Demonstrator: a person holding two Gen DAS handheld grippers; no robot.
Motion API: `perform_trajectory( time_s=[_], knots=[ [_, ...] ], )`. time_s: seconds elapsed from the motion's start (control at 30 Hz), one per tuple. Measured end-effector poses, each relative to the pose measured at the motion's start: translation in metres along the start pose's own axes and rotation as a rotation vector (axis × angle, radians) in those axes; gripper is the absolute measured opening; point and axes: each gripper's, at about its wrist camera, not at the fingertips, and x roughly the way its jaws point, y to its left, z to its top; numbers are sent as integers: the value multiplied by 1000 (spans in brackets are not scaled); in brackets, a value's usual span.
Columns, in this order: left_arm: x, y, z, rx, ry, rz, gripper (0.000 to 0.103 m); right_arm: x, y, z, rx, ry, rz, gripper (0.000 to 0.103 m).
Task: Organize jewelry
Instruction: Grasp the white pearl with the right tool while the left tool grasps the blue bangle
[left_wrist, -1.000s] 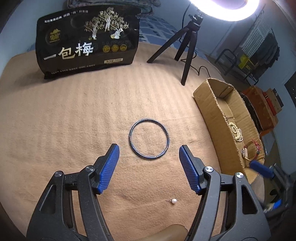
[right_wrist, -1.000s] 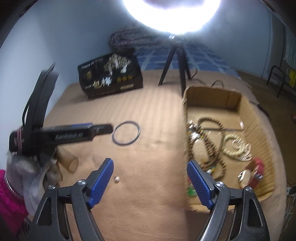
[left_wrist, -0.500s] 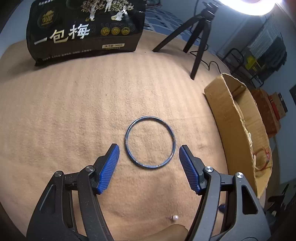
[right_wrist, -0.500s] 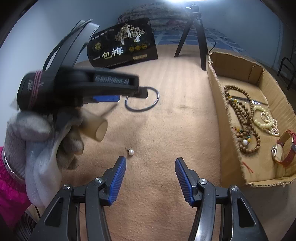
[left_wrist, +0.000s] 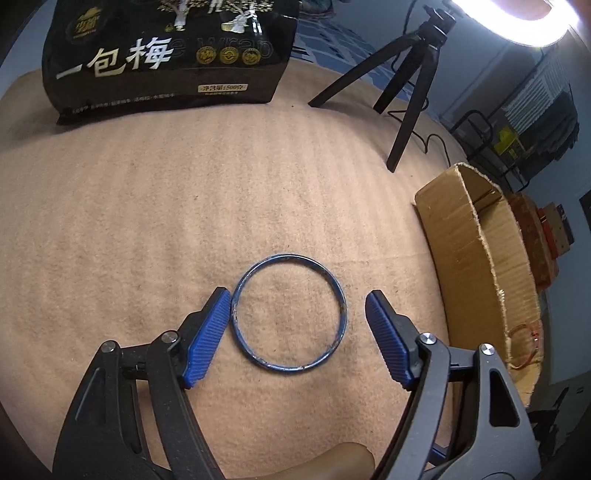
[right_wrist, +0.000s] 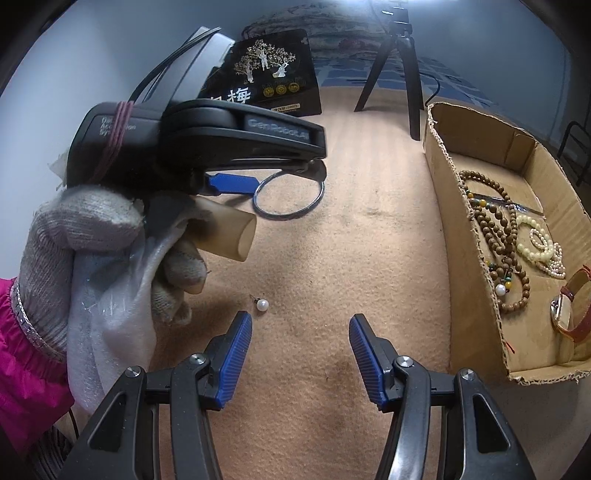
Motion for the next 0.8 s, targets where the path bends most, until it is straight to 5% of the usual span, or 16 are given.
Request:
perform_trajectory(
  time_s=[0.33, 0.47, 0.8],
  knots=[
    [12, -16, -3, 112, -32, 123, 80, 8, 7, 2, -37, 3, -5, 57],
    [16, -21, -6, 177, -39, 165, 80, 13, 13, 2, -60, 17, 3, 47],
    [15, -13, -4, 199, -49, 156, 74, 24, 24, 8, -108, 16, -8, 36]
  ],
)
